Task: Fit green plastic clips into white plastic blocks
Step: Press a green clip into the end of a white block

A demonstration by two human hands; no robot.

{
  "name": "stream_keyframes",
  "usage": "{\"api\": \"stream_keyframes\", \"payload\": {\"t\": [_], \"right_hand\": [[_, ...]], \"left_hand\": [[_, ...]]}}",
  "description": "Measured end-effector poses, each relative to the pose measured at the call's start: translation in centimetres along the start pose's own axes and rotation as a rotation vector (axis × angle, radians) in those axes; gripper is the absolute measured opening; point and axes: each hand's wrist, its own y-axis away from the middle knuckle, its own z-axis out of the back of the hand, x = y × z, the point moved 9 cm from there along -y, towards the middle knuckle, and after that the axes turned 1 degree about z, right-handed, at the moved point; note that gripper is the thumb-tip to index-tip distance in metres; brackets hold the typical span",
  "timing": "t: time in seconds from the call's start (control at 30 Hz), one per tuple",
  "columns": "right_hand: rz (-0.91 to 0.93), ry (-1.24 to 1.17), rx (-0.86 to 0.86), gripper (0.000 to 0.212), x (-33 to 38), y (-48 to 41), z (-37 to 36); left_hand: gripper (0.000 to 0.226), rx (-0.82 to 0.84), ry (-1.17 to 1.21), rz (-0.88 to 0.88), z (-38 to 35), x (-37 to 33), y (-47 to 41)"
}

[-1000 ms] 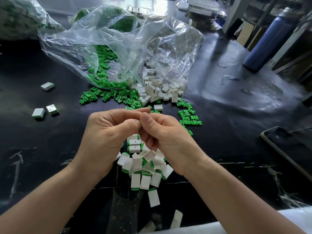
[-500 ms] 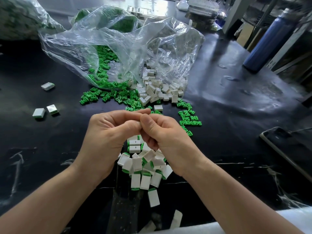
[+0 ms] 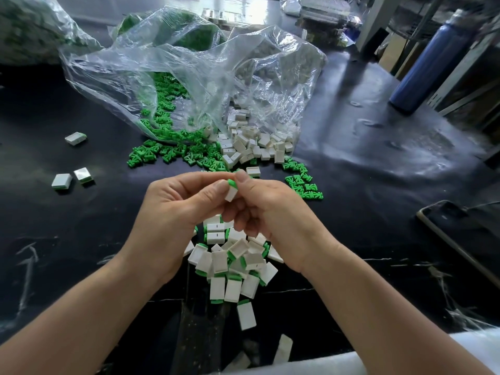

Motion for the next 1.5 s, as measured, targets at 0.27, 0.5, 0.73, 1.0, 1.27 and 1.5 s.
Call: {"api": "stream_keyframes", "payload": {"t": [0.27, 0.5, 0.73, 1.0, 1.27, 1.5], "right_hand": [[0.066, 0.064, -0.133, 0.015, 0.8, -0.3, 2.6], [0.106, 0.23, -0.13, 0.005, 1.6, -0.2, 3.3], [0.027, 0.481, -0.132, 0.031, 0.8, -0.2, 2.9], [0.143, 0.915, -0.535, 0.02, 2.6, -1.0, 8.7], [0.22, 1.188, -0.248, 0.05, -0.1, -4.1, 4.9], [0.287, 1.176, -0.385, 0.03, 0.8, -3.8, 6.2]], "left_hand": [[0.017, -0.135, -0.035, 0.046, 2.2, 0.6, -0.6], [0.025, -0.295, -0.068, 0.08, 4.8, 0.5, -1.1], [0.025, -0.283, -0.094, 0.08, 4.6, 0.7, -1.3], [0.026, -0.265, -0.138, 0.079, 4.3, 1.0, -1.5], [0.027, -0.252, -0.144, 0.076, 4.0, 0.9, -1.2], [0.025, -0.238, -0.155, 0.093, 3.9, 1.2, -1.3]]}}
